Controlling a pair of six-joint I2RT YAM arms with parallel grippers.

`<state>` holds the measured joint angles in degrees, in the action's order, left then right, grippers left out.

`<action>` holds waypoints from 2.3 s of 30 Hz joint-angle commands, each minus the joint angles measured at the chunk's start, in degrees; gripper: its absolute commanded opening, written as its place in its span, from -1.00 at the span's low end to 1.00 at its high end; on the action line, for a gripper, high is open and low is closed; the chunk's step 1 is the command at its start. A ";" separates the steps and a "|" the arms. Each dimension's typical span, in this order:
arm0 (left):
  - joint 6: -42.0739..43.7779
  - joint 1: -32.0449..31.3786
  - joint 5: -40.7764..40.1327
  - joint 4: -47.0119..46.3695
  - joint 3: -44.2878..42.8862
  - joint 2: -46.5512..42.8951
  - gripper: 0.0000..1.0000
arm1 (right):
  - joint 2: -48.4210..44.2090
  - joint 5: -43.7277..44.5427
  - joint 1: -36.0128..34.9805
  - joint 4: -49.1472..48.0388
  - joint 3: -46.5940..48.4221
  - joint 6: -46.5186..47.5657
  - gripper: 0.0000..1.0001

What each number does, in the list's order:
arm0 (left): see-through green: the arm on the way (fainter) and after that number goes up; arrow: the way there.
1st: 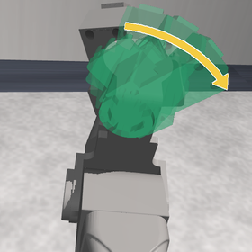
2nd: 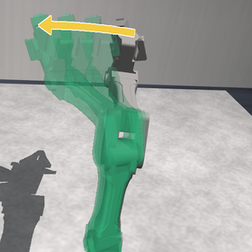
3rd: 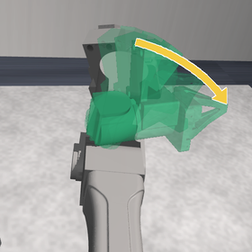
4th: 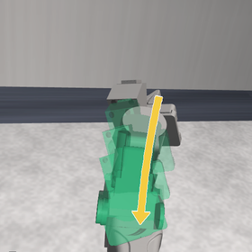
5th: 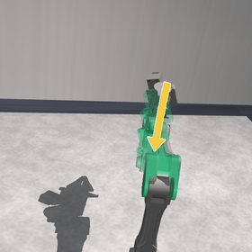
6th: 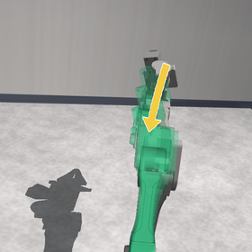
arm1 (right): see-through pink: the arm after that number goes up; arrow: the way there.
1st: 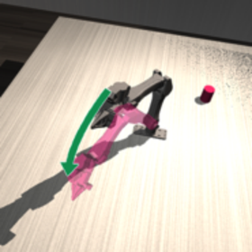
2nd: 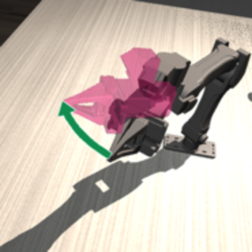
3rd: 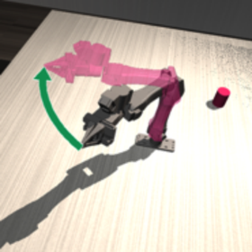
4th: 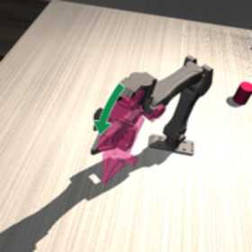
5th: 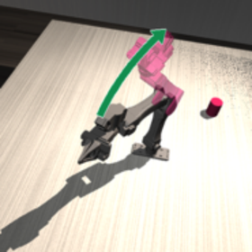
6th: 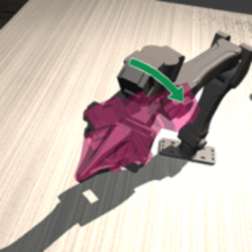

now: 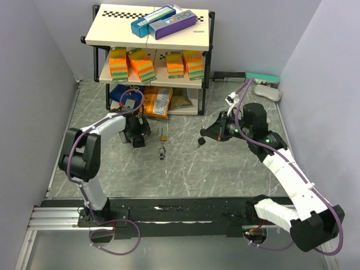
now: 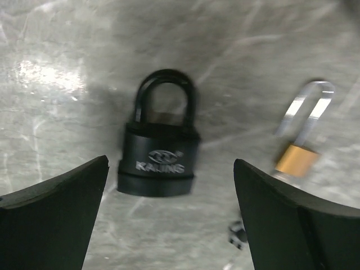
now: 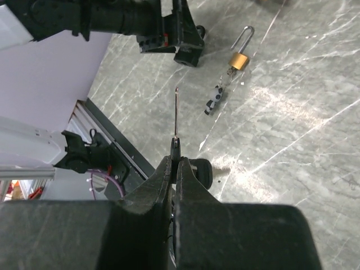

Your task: Unlock with the key

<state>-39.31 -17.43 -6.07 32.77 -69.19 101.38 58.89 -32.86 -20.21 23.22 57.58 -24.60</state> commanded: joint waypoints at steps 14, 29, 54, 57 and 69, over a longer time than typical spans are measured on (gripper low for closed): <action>7.75 -0.85 -3.25 2.38 -2.97 6.98 0.44 | -0.62 -1.77 0.26 -3.54 -0.98 -1.06 -0.99; -2.60 -1.29 5.18 1.68 -4.38 -4.16 -0.98 | 0.95 -2.30 -1.85 -5.64 -1.95 -1.77 -1.00; -31.44 -15.97 6.24 -5.70 -0.24 -25.80 -0.98 | 19.06 -5.63 -17.67 -5.56 8.86 -6.95 -1.00; -31.44 -15.97 6.24 -5.70 -0.25 -26.06 -0.99 | 19.68 -6.42 -17.94 -5.03 8.86 -6.95 -1.00; -31.18 -17.02 6.24 -6.41 0.63 -27.29 -0.98 | 21.35 -6.07 -18.12 -2.04 10.09 -8.45 -1.00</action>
<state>-67.35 -33.69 0.12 30.44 -67.72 77.71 79.96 -38.41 -38.11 20.73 63.90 -31.70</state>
